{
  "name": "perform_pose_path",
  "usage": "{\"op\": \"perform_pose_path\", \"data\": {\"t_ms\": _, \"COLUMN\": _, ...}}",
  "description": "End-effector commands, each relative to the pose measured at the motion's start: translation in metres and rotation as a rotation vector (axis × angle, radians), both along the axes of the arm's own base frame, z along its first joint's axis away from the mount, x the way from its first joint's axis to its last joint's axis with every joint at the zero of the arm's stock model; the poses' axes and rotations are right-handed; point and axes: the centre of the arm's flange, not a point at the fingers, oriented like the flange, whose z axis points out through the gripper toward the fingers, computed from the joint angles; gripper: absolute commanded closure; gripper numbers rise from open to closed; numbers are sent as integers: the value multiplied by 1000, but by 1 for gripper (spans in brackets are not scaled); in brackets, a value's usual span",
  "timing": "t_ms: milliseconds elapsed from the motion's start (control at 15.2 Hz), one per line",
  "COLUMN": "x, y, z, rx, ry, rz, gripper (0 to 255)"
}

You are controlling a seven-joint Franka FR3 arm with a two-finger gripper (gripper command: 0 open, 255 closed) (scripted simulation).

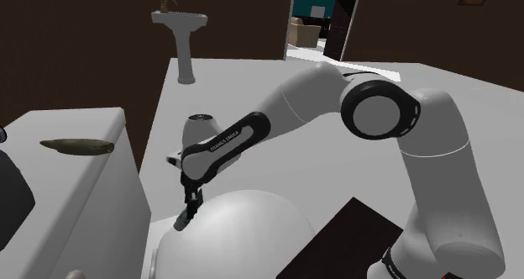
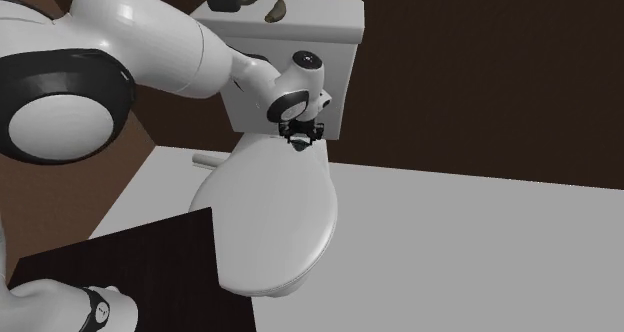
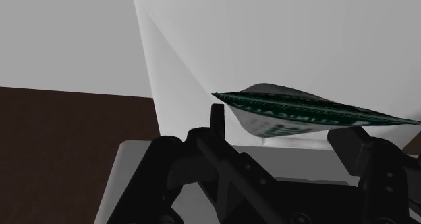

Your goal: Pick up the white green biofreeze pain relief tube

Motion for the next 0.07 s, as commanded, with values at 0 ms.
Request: {"op": "perform_pose_path", "data": {"t_ms": 0, "x": 0, "y": 0, "z": 3, "rx": 0, "ry": 0, "rz": 0, "gripper": 255}}
